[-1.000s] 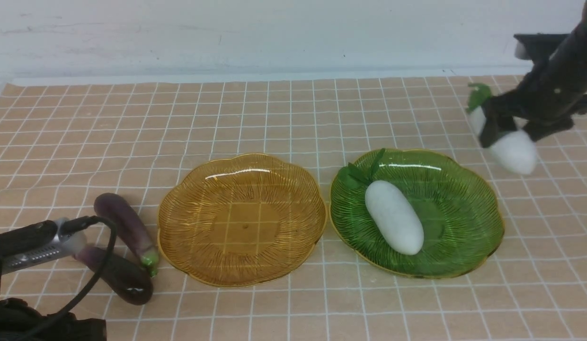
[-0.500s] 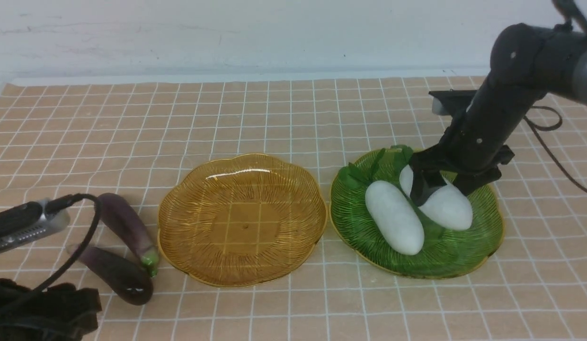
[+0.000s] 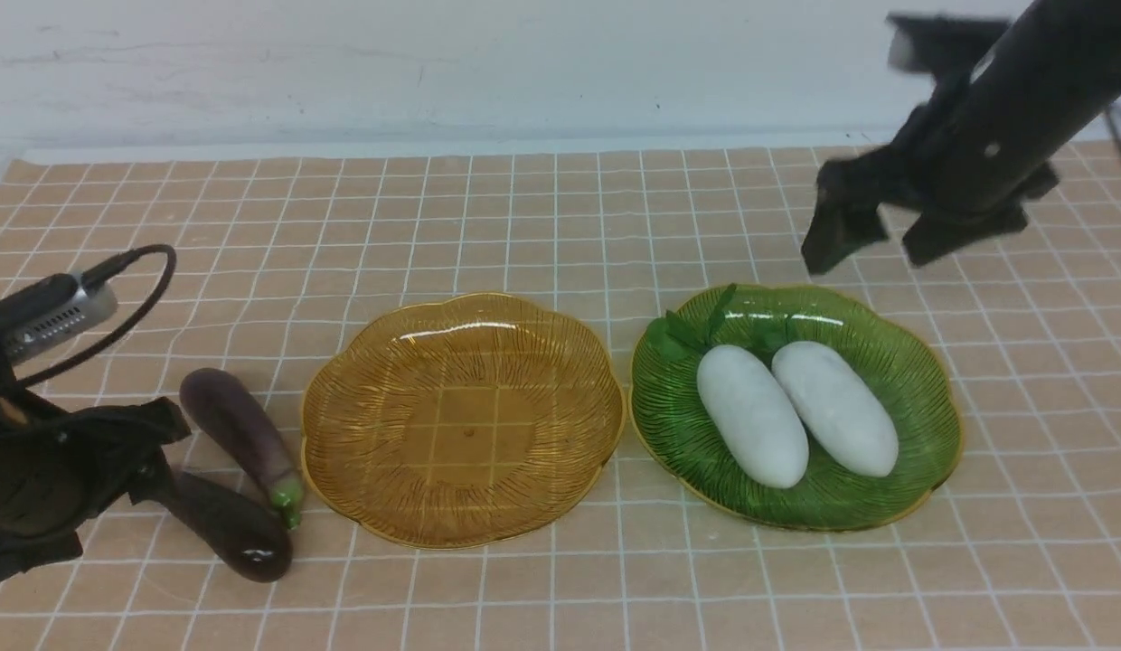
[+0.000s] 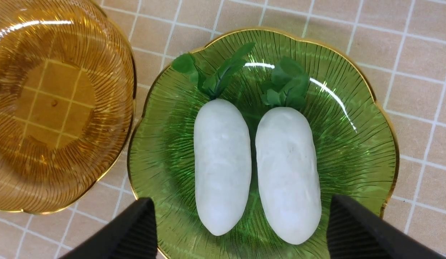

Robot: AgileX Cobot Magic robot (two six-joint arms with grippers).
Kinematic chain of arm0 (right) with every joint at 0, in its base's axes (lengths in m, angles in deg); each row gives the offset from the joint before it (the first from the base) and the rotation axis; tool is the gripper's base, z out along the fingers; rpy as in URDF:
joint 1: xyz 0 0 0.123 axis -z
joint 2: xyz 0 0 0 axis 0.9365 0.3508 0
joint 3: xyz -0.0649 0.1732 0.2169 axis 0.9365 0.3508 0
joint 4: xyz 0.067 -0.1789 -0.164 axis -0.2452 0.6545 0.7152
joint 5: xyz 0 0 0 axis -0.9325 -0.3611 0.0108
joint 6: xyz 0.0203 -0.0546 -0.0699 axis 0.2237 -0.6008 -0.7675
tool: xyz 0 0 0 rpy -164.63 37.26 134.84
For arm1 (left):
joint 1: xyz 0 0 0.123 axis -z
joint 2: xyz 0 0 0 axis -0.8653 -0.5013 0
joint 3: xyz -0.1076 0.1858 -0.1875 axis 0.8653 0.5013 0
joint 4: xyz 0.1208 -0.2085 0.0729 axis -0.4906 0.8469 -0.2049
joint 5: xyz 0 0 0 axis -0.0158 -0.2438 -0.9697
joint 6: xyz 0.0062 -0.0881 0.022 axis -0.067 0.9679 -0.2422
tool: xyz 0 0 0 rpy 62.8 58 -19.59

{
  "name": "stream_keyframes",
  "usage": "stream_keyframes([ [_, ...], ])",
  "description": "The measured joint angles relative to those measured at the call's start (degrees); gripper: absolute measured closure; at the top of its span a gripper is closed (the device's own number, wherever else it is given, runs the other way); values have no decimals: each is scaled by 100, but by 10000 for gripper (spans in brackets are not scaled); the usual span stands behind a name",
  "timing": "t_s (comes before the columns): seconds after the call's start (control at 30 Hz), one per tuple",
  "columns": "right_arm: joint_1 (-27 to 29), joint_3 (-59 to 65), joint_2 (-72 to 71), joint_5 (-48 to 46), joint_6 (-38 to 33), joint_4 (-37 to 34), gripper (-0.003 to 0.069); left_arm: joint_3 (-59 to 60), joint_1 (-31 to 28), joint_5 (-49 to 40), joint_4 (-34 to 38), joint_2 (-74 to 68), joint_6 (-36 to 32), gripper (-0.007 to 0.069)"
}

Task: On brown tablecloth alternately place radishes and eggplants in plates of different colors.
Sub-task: 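Pick up the eggplant and place it in the yellow plate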

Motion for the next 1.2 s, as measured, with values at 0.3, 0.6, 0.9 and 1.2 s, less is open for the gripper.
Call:
stream_keyframes([
  [0.3,0,0,-12,0,-521,51,263,-273,0,-1654,196,1622,-991,383],
  [0.6,0,443,-1310,-6,-564,81,668,-1933,302,-3314,791,1577,-2115,384],
  [0.9,0,1854,-2592,-47,-432,-68,674,-3075,1377,-3146,780,181,-2237,370],
  [1.2,0,2789,-2760,-47,-505,-62,674,-3825,1852,-2659,710,-1141,-2376,186],
])
